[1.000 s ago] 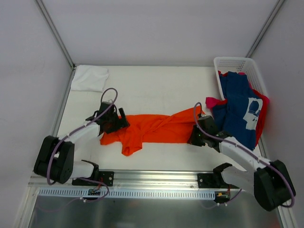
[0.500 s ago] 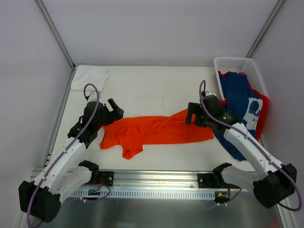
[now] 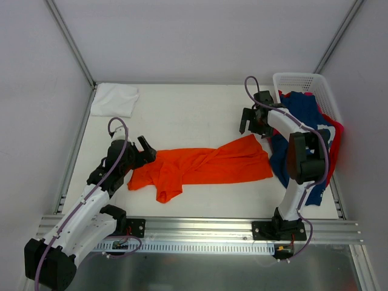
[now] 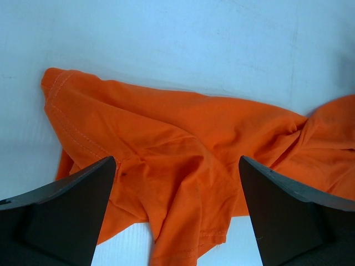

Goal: Fold and stack the t-shirts
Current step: Fold the tshirt

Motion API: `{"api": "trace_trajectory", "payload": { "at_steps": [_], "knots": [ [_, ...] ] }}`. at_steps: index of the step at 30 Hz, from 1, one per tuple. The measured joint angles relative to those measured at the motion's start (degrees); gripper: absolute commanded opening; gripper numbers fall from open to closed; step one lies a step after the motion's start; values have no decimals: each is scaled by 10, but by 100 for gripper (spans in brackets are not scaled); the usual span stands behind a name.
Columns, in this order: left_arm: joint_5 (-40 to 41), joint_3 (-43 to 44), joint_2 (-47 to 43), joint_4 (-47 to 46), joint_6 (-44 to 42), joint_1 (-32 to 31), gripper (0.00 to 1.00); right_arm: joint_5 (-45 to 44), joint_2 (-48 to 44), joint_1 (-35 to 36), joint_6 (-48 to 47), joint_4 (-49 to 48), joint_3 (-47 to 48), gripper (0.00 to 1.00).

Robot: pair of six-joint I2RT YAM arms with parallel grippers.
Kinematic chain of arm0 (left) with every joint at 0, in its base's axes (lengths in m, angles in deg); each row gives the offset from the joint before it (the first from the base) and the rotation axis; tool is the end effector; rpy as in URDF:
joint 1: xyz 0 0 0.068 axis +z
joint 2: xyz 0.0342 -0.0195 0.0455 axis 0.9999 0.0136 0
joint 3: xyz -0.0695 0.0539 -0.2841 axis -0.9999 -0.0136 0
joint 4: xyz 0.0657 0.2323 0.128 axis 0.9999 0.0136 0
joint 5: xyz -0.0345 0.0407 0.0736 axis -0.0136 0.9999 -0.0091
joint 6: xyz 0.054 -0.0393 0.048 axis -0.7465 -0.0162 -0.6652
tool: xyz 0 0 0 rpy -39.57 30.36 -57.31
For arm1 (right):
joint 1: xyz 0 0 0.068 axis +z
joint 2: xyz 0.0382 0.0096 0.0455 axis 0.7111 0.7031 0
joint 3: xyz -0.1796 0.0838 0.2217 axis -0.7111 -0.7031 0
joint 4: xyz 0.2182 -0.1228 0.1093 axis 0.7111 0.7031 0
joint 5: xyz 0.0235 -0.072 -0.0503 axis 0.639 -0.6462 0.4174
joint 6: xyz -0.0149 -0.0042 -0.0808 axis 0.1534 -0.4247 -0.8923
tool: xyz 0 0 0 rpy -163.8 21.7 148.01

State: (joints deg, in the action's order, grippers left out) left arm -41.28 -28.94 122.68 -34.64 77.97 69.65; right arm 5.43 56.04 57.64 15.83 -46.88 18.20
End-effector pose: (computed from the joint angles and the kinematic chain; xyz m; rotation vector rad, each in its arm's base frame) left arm 0.1959 -0.0603 0.2458 -0.3483 2.0318 -0.4691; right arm 0.4293 0.0868 0.2093 -0.1649 2.5411 -0.0168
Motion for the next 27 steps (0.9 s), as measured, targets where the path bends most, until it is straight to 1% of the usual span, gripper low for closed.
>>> {"api": "trace_trajectory", "payload": {
  "at_steps": [2, 5, 12, 19, 23, 25, 26, 27],
  "knots": [
    [1, -3, 0, -2, -3, 0, 95, 8, 26, -19, 4, 1, 0, 99],
    [2, -7, 9, -5, -8, 0, 95, 8, 34, -34, 8, 0, 0, 99],
    [0, -9, 43, -24, -9, 0, 95, 14, 34, -32, 13, -15, 2, 99],
    [-5, -27, 47, -41, -7, 0, 95, 17, 33, -32, 29, -33, -26, 99],
    [-7, -29, 47, -46, -6, 0, 95, 21, 21, -31, 43, -61, -72, 92],
    [-9, -29, 47, -49, -6, 0, 95, 29, 14, -30, 49, -72, -85, 85],
    [-10, -29, 47, -49, -6, 0, 95, 28, 13, -30, 50, -76, -88, 77],
    [-10, -29, 47, -50, -6, 0, 95, 28, 12, -30, 51, -78, -89, 73]
  ]
}}
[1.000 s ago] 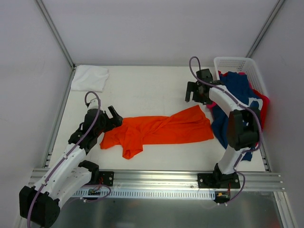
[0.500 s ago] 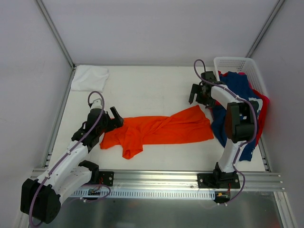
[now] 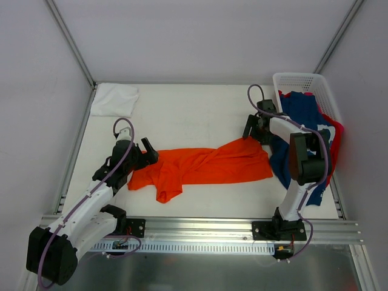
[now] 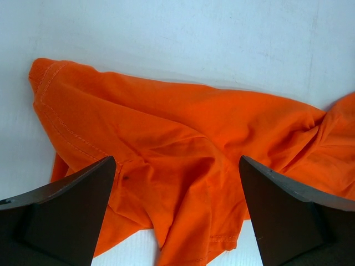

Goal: Fold and stack the t-shirts
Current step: Fold the tshirt

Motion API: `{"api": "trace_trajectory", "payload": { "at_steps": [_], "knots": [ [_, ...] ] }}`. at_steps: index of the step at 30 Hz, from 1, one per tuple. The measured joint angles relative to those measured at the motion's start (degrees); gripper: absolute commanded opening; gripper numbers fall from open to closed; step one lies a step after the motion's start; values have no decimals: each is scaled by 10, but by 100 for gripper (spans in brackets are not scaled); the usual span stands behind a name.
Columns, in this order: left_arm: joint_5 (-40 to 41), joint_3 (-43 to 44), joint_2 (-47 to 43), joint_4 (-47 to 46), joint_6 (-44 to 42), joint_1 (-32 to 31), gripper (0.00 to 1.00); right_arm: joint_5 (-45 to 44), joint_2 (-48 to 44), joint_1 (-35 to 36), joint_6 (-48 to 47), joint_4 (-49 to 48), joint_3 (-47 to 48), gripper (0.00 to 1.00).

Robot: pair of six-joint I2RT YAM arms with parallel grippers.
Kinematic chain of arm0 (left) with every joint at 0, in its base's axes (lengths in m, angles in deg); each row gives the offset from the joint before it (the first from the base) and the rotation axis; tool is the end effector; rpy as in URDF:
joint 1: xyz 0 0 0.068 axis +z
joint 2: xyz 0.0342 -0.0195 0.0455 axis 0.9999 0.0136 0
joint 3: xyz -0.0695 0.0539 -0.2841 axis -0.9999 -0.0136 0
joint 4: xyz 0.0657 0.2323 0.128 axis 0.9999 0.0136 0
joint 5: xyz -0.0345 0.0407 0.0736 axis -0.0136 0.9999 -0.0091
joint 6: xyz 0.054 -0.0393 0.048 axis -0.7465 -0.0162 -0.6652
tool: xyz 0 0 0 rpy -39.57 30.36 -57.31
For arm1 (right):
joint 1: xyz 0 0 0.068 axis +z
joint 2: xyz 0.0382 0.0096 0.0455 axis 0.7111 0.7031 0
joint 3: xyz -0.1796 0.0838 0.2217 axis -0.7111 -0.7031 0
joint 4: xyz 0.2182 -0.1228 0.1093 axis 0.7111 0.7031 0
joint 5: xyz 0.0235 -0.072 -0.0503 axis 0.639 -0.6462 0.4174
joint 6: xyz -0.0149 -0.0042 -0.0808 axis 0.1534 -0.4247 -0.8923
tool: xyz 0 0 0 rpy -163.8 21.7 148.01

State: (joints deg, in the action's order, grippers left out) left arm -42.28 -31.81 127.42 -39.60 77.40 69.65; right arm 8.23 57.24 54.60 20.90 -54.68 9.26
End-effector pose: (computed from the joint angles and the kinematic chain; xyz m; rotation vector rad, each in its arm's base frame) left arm 0.2063 -0.0653 0.2215 -0.3313 2.0828 -0.4604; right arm 0.4190 0.0651 0.1599 -0.0051 2.5931 0.0509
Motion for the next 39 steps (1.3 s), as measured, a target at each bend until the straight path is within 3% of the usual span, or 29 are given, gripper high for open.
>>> {"api": "trace_trajectory", "payload": {
  "at_steps": [8, 14, 31, 39],
  "knots": [
    [0, -7, -1, -2, 0, 0, 95, 17, 2, 0, 5, -8, -4, 17],
    [0, -7, 1, -3, 4, 0, 95, 28, 3, 3, 5, -8, -4, 1],
    [-10, -14, 2, -13, 11, 0, 94, -7, -3, 35, -9, 32, 22, 0],
    [-17, -17, -19, -15, 14, 0, 94, -47, -93, 64, -23, 75, 25, 0]
  ]
}}
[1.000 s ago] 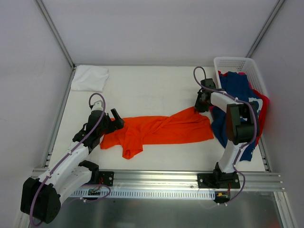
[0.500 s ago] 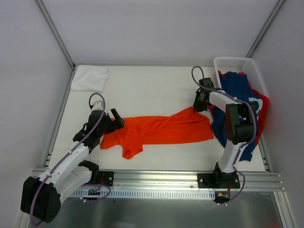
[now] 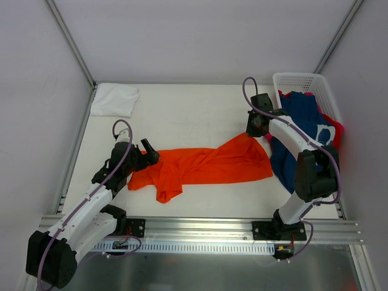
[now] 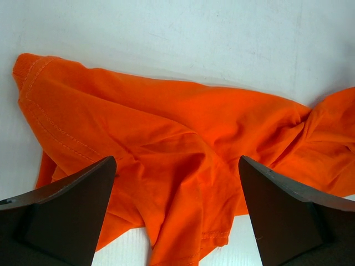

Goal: Fold and stack the t-shirts
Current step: Fold the tshirt

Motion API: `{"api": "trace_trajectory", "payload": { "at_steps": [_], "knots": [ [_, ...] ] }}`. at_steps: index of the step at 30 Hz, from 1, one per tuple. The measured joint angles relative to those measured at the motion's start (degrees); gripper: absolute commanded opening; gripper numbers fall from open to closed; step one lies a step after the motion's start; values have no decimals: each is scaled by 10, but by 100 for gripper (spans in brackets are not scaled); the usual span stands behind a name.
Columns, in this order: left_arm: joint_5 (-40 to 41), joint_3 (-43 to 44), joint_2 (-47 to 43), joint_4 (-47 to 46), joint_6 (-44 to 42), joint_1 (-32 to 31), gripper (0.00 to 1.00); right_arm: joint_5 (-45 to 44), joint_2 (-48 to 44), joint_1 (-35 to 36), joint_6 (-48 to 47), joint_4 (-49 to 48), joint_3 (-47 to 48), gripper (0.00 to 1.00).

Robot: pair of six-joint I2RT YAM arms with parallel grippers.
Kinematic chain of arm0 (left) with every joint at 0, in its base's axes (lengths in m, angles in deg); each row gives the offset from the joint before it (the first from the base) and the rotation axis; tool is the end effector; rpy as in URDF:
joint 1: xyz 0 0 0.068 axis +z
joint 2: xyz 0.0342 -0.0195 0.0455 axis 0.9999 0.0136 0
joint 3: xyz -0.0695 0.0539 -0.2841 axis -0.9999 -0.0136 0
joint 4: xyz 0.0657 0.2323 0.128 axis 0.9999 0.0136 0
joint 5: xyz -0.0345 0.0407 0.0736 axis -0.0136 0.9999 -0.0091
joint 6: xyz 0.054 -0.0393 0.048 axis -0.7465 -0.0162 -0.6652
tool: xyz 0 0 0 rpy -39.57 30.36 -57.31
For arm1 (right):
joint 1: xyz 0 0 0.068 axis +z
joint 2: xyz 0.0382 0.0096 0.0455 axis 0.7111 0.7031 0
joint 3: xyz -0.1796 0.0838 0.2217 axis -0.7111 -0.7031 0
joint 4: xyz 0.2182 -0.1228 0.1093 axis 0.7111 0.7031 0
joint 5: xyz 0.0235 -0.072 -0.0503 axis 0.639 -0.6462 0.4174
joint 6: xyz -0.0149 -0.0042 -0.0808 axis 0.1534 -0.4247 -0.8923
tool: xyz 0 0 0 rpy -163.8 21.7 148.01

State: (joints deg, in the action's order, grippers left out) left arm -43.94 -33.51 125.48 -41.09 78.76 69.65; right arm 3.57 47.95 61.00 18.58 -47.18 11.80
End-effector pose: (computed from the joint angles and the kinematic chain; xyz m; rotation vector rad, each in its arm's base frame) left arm 0.2011 -0.0656 0.2197 -0.3364 2.0603 -0.5160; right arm 0.3911 0.1003 0.2285 -0.1602 2.5020 -0.0067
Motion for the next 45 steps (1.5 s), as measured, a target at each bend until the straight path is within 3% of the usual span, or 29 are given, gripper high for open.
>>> {"api": "trace_trajectory", "payload": {
  "at_steps": [8, 21, 27, 28, 30, 31, 32, 45],
  "knots": [
    [-14, 0, -16, 0, 9, 0, 93, -43, -113, 32, -5, 33, -60, 0],
    [-29, -24, -44, 0, 15, 0, 93, -88, -261, 93, 26, 78, -248, 1],
    [-35, -30, -56, 0, 15, 0, 93, -136, -288, 94, 53, 88, -290, 2],
    [-35, -31, -58, 0, 16, 0, 93, -141, -288, 94, 56, 88, -296, 4],
    [-37, -36, -66, 1, 16, 0, 93, -149, -287, 94, 64, 90, -306, 29],
    [-38, -38, -69, 2, 16, 0, 93, -154, -286, 94, 76, 94, -308, 55],
    [-38, -38, -71, 4, 16, 0, 93, -161, -284, 94, 80, 96, -308, 98],
    [-39, -38, -87, 4, 16, 0, 93, -235, -306, 119, 176, 145, -292, 99]
  ]
}}
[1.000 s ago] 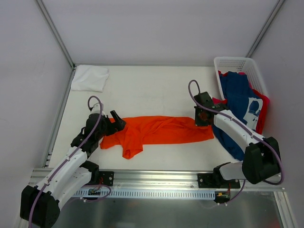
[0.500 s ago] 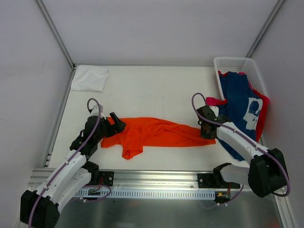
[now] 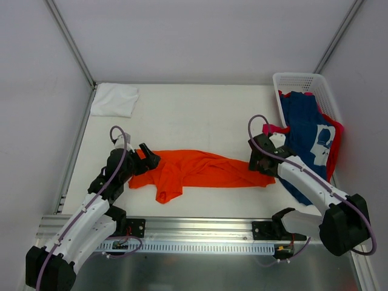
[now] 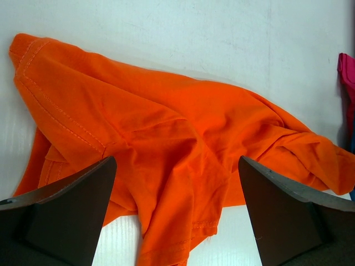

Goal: Fold and stack the t-shirts
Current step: Fold the tshirt

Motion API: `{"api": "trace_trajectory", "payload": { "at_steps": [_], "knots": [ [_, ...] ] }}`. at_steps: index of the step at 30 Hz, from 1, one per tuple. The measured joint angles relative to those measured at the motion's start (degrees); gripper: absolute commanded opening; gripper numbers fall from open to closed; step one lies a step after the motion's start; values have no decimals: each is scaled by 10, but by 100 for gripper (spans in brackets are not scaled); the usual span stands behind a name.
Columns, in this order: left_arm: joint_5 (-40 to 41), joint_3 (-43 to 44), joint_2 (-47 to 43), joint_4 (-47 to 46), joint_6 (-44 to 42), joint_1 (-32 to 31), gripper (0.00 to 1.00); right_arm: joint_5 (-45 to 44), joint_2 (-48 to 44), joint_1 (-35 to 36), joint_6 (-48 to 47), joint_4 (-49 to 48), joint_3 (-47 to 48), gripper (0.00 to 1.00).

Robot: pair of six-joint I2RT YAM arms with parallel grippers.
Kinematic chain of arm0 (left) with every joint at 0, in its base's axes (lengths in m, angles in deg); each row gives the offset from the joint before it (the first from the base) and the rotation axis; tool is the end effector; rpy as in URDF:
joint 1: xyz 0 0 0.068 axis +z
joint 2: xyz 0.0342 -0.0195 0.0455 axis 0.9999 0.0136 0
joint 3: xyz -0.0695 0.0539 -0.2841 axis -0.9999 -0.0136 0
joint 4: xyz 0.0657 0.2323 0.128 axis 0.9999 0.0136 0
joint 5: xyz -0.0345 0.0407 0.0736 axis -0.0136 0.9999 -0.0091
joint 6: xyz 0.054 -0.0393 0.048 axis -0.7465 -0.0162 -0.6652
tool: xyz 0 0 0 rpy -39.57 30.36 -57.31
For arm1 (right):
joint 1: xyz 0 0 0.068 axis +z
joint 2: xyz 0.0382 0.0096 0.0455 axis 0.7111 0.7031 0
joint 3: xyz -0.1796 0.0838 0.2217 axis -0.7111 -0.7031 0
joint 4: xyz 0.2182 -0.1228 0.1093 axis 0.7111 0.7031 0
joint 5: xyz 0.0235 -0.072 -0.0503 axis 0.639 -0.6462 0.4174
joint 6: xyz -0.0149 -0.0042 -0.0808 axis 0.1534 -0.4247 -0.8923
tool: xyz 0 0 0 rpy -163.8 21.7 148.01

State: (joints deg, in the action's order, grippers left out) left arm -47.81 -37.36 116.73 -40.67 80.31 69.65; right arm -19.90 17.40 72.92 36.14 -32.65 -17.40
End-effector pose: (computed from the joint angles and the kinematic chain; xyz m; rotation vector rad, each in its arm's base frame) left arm 0.1784 -0.0627 0.2196 -0.3129 2.0016 -0.6291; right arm 0.2128 0.0699 0.2079 0.0492 2.5355 -0.4122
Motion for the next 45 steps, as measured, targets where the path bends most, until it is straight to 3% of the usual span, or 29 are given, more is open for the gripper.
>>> {"api": "trace_trajectory", "payload": {
  "at_steps": [6, 8, 9, 10, 11, 12, 17, 21, 29, 45],
  "knots": [
    [0, 9, 18, 1, 1, 0, 93, 37, 50, 25, -11, -30, 135, 99],
    [0, 14, 27, 1, 1, 0, 93, 68, 88, 36, -19, -70, 167, 87],
    [0, 17, 32, 1, 1, 0, 93, 88, 113, 40, -24, -93, 179, 76],
    [0, 18, 37, 1, 1, 0, 93, 111, 142, 44, -32, -114, 191, 27],
    [0, 19, 40, 0, 1, 0, 93, 130, 171, 48, -39, -134, 199, 7],
    [0, 19, 42, 0, 1, 0, 93, 149, 200, 50, -40, -152, 205, 0],
    [0, 19, 44, 1, 1, 0, 94, 202, 312, 59, -45, -202, 211, 0],
    [1, 19, 47, 0, 1, 0, 94, 218, 346, 69, -45, -222, 205, 0],
    [1, 19, 81, -3, 1, 0, 94, 205, 317, 93, -33, -248, 154, 0],
    [1, 10, 92, -19, 1, 0, 93, 82, 197, 230, 40, -134, 89, 0]
  ]
}}
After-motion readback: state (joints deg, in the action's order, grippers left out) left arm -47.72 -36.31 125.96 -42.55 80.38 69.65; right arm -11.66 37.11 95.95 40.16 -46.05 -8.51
